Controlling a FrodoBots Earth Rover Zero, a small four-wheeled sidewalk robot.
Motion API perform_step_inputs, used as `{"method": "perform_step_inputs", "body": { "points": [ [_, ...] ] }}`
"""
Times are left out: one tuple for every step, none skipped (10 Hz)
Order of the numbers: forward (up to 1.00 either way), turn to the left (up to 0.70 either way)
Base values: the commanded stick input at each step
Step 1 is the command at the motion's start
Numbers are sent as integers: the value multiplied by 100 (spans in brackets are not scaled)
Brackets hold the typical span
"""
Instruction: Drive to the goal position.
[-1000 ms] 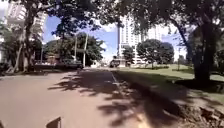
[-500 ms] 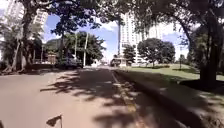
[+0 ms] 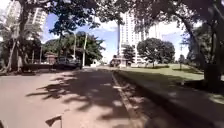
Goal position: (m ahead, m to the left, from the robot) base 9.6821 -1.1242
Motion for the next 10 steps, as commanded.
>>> {"method": "perform_step_inputs", "body": {
  "points": [
    [70,0],
    [70,0],
    [70,0],
    [70,0],
    [70,0],
    [70,0],
    [70,0],
    [70,17],
    [70,22],
    [70,0]
  ]
}}
